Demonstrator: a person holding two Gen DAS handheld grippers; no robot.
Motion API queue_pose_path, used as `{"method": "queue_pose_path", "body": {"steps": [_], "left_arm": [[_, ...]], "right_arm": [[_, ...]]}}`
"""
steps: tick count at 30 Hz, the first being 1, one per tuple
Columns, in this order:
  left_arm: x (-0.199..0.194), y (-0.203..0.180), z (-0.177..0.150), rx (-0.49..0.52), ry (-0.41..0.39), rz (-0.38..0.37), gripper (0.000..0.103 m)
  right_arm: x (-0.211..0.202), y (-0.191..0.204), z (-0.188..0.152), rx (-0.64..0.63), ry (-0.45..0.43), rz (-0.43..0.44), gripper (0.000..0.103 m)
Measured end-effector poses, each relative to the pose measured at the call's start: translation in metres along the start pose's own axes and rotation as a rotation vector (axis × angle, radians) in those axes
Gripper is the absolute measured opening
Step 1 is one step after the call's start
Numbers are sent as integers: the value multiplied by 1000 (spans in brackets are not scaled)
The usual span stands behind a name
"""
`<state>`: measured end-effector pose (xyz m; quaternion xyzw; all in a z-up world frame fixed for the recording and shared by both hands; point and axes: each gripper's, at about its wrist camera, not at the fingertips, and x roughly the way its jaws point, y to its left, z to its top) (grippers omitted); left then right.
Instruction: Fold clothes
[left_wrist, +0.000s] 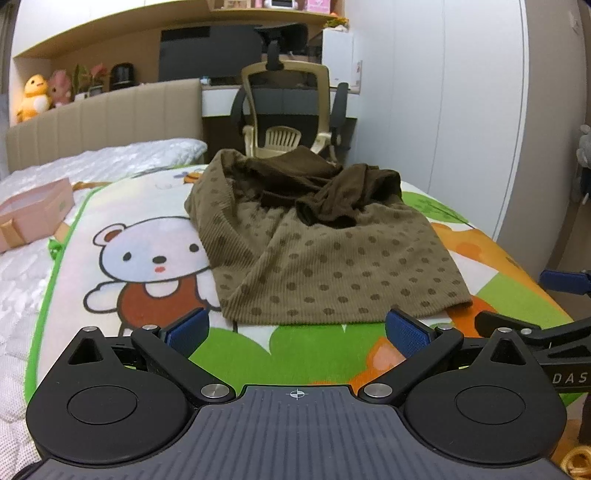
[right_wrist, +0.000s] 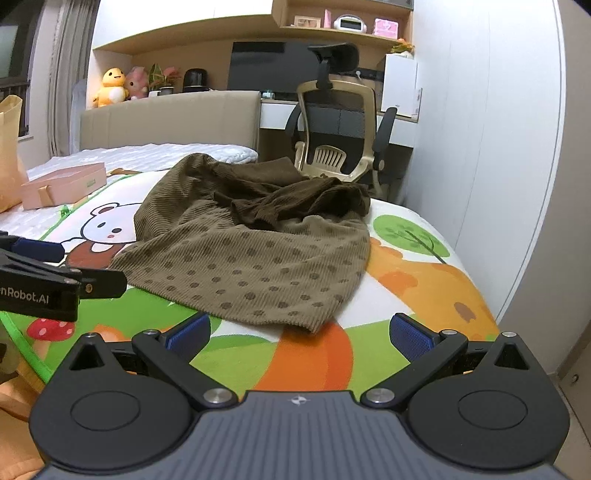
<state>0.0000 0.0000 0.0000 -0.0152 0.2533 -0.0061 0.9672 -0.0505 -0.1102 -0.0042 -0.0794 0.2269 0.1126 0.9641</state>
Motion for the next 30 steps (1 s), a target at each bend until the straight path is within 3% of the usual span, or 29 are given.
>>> {"method": "queue_pose_path", "body": {"steps": [6,20,30], "left_arm": [[2,0,-1,3,27,-3,103],[8,-1,-2,11,90,-9,103],[9,-1,-3,16,91,-9,103]], "right_arm": [[1,-4,1,72,30,9,103],[4,-8,-2,94,38,24,103],[10,-12,-3,126,62,26,103]]}}
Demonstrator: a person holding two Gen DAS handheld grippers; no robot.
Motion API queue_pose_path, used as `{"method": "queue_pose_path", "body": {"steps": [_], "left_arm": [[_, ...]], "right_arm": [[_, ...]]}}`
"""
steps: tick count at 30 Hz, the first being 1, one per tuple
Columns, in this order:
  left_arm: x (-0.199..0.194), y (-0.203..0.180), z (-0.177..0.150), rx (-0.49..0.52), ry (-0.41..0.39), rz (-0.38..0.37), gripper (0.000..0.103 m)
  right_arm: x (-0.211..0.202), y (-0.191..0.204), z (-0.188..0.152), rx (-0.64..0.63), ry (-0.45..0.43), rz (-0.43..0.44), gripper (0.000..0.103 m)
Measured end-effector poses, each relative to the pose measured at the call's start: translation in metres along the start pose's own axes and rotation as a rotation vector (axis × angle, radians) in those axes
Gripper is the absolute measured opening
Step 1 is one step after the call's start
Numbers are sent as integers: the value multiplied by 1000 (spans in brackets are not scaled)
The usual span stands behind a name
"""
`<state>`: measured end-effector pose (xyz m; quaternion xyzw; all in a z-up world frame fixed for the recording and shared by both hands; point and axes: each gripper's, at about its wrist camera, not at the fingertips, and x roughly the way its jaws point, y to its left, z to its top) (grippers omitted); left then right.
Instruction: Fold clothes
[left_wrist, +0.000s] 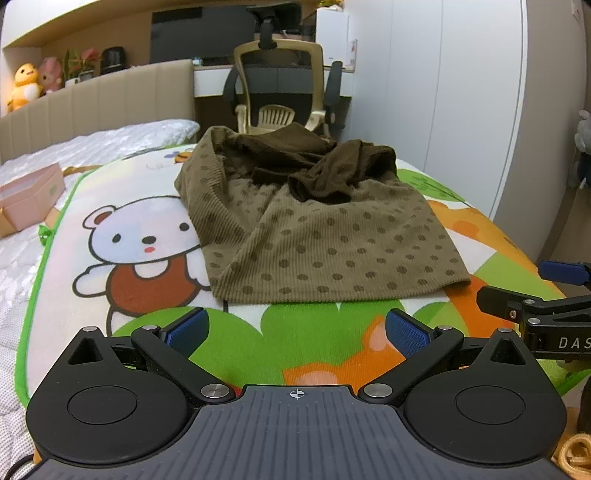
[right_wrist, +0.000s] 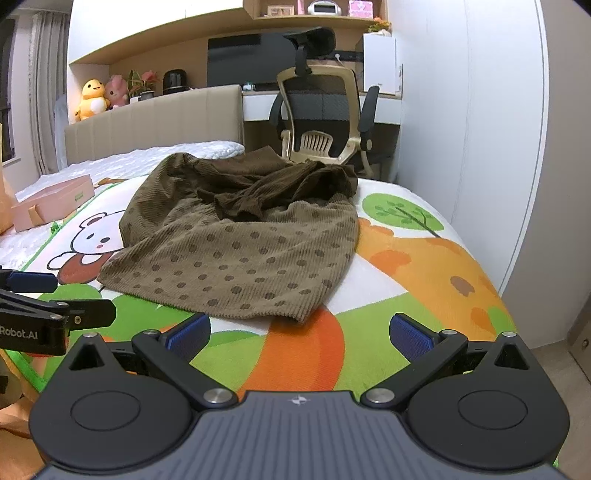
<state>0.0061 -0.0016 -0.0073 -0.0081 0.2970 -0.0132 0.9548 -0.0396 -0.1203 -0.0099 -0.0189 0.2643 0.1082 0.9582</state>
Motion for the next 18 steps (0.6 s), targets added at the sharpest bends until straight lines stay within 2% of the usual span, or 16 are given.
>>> {"method": "queue_pose_path", "body": {"steps": [18], "left_arm": [[2,4,0,-18,20,-14,103]], "right_arm": [[6,2,-1,3,29,12,103]]}}
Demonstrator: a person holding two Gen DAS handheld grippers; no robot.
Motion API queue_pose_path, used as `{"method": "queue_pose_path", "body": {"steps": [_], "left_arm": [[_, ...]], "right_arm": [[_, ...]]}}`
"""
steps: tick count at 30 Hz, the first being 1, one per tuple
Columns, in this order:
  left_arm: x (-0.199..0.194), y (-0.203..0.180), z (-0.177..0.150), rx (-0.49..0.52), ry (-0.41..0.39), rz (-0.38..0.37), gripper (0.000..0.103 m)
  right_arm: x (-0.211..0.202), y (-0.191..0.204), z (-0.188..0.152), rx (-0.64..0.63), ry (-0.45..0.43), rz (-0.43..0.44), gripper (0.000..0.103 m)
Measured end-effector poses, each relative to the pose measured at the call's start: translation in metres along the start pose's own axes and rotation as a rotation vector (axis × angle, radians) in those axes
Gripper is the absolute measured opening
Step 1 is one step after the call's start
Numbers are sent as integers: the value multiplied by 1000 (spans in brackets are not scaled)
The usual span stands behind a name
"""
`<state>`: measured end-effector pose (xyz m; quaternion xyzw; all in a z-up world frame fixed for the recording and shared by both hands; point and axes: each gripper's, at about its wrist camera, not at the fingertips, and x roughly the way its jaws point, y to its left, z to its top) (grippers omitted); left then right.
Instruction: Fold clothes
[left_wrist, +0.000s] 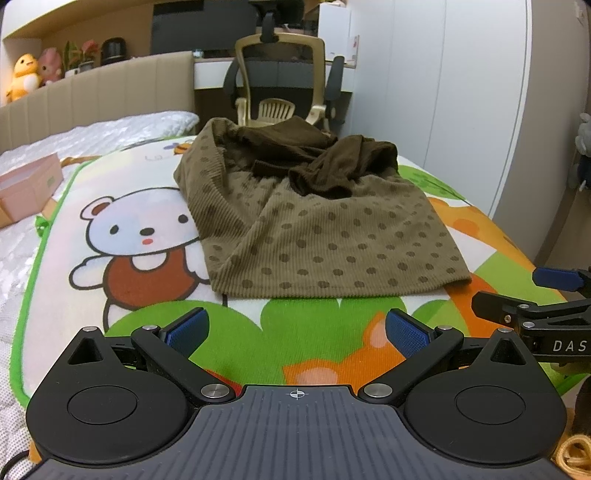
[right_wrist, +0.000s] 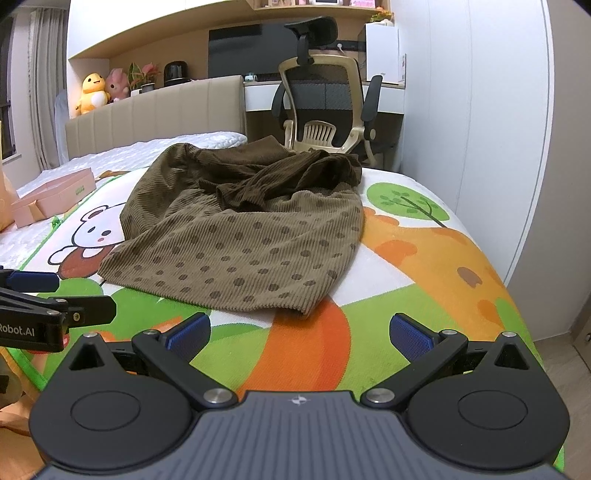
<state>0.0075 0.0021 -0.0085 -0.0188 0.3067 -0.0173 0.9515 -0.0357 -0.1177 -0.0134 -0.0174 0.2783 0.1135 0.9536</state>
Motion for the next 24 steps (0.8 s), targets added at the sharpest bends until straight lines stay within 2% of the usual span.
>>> {"method": "queue_pose_path", "body": {"steps": [24], "left_arm": [[1,0,0,0,13,-9,103]], "right_arm": [[2,0,-1,9,17,7,103]]}}
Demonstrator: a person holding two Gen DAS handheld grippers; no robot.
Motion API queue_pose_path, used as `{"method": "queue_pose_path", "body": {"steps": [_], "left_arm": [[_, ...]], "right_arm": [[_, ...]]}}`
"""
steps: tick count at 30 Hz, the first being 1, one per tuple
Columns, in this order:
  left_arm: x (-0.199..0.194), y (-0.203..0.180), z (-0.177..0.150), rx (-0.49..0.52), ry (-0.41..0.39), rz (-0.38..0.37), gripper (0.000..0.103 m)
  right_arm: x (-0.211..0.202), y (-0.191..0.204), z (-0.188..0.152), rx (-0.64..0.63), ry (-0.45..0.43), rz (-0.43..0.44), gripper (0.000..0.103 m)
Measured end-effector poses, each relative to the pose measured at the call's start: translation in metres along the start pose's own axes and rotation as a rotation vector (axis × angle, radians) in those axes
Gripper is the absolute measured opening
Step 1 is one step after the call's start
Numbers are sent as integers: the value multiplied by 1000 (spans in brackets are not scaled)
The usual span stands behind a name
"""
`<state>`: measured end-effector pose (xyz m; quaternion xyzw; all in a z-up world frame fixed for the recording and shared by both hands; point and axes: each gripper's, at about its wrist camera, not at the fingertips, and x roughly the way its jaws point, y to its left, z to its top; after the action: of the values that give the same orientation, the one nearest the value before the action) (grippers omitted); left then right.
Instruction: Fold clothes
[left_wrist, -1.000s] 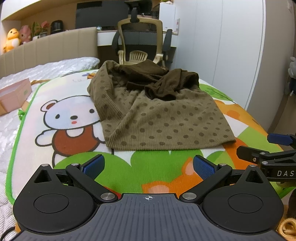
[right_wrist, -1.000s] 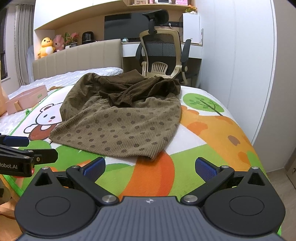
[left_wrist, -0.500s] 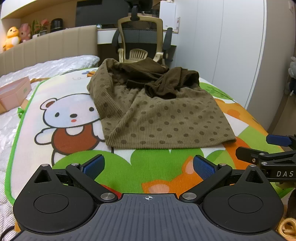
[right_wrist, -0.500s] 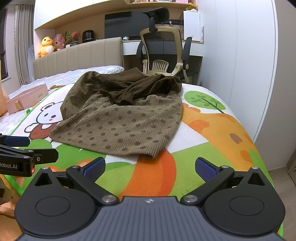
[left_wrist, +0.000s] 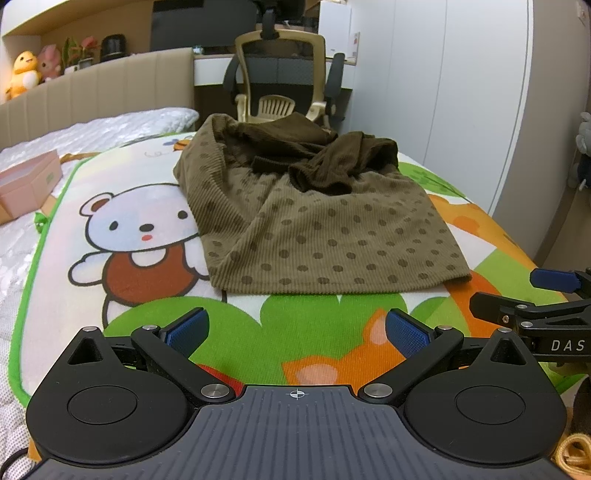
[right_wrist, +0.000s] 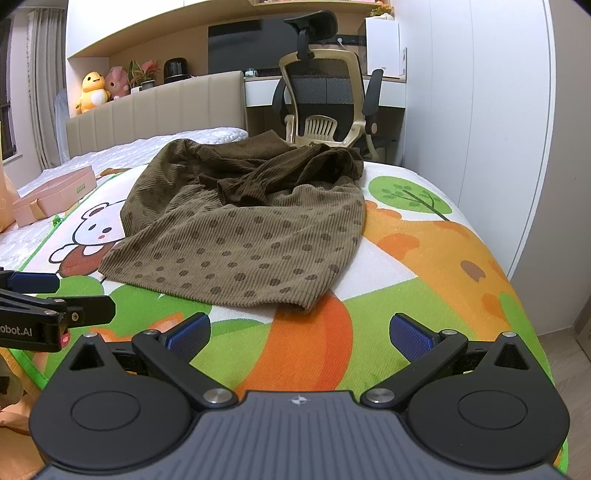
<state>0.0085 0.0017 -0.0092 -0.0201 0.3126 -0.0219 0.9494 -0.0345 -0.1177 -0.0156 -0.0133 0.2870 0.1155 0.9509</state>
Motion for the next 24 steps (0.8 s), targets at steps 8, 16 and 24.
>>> {"method": "queue_pose_path", "body": {"steps": [8,16,24], "left_arm": [[1,1,0,-3,7,-9,103],[12,13,27,7,40,-85,103],[52,39,99,99,-1,-110,103]], "right_arm": [[1,-1,-1,5,8,5,103],[32,-10,42,21,60,125,103],[111,-38,86,245,198,324,103]]}}
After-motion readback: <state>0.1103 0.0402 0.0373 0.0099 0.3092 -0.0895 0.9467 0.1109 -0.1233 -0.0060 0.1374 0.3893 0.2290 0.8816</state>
